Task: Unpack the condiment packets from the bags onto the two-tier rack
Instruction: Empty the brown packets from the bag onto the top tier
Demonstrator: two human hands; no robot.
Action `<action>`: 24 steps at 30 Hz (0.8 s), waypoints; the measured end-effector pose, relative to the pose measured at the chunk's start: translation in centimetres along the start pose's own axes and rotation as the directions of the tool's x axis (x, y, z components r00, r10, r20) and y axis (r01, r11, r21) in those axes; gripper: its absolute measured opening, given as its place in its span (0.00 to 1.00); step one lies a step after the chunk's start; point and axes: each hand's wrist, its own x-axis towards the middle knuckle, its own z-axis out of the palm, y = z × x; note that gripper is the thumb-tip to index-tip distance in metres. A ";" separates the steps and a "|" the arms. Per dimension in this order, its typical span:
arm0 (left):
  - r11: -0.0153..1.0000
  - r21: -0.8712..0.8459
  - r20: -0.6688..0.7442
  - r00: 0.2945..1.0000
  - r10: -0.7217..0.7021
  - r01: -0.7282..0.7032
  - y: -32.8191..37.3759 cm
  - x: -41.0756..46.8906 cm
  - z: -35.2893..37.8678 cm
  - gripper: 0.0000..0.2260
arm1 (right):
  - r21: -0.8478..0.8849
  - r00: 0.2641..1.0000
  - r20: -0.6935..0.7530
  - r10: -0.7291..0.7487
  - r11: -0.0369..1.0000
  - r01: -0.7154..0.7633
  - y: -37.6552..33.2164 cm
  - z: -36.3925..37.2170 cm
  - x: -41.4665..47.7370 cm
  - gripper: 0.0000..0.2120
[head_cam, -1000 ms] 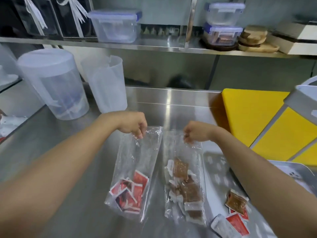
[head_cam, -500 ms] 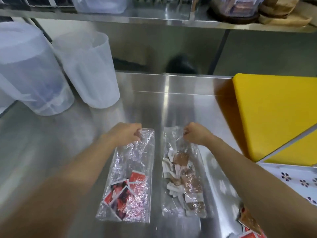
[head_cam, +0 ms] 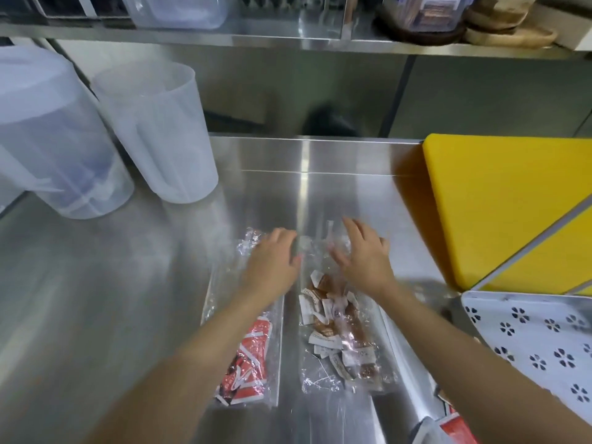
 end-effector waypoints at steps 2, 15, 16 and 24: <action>0.998 -0.051 0.064 0.998 -0.027 0.030 1.5 -2.1 2.1 0.23 | 0.041 0.997 0.061 0.053 0.998 -0.055 -0.2 0.6 -2.1 0.36; 0.989 0.145 0.065 0.997 -0.029 0.020 3.1 -7.7 5.9 0.20 | 0.268 0.917 0.148 0.371 0.877 -0.398 0.7 0.8 -8.2 0.12; 0.988 0.152 0.062 0.998 -0.009 -0.001 3.4 -7.8 5.8 0.18 | 0.348 0.898 0.162 0.410 0.827 -0.441 0.8 0.2 -8.0 0.12; 0.989 -0.058 0.156 0.979 -0.129 0.139 6.4 -8.1 4.9 0.21 | 0.758 0.747 0.443 0.496 0.238 -0.608 -0.8 -3.5 -6.8 0.21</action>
